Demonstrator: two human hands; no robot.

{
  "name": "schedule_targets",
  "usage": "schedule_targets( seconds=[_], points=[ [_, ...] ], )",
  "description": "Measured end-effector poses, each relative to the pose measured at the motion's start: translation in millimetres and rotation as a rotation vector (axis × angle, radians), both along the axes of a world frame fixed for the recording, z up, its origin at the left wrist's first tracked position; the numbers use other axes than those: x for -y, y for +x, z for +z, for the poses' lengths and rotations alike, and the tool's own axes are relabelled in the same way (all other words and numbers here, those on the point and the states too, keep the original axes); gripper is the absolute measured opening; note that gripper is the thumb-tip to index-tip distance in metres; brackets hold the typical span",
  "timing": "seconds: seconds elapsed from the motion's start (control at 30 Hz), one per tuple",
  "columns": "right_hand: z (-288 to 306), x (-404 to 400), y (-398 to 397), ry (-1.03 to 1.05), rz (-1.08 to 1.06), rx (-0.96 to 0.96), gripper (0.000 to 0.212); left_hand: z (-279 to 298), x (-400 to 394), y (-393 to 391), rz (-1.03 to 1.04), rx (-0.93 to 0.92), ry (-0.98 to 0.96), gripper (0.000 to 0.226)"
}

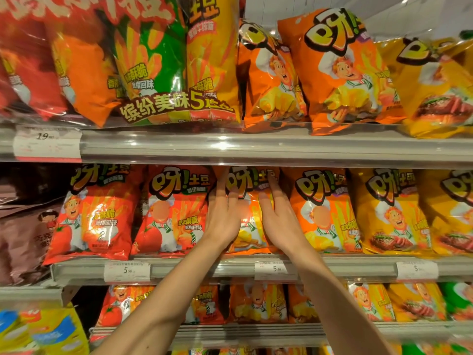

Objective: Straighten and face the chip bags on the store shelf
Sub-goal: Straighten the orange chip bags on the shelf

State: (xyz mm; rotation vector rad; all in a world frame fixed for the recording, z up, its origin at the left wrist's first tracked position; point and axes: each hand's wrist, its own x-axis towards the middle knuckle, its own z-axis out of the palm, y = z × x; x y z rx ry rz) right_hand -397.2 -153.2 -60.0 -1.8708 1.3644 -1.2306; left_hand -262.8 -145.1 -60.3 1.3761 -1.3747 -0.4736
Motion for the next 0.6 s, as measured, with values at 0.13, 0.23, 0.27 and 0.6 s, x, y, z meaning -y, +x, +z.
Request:
schedule_targets(
  seconds=[0.13,0.23,0.27,0.6],
  points=[
    [0.4,1.7,6.6,-0.016,-0.062,-0.005,0.057,4.6,6.9,2.6,-0.034,0.058,0.03,0.056],
    [-1.1,1.1,10.5,-0.021,-0.1,-0.038,0.056,3.5,9.5,4.0,-0.005,-0.048,0.026,0.052],
    [-0.7,0.4,10.4,-0.029,-0.099,-0.061,0.055,4.1,4.3,2.8,0.005,-0.037,0.026,0.051],
    [-10.5,-9.0,-2.8,-0.031,-0.015,-0.187,0.06,-9.0,-12.1,-3.1,-0.043,0.154,0.04,0.043]
  ],
)
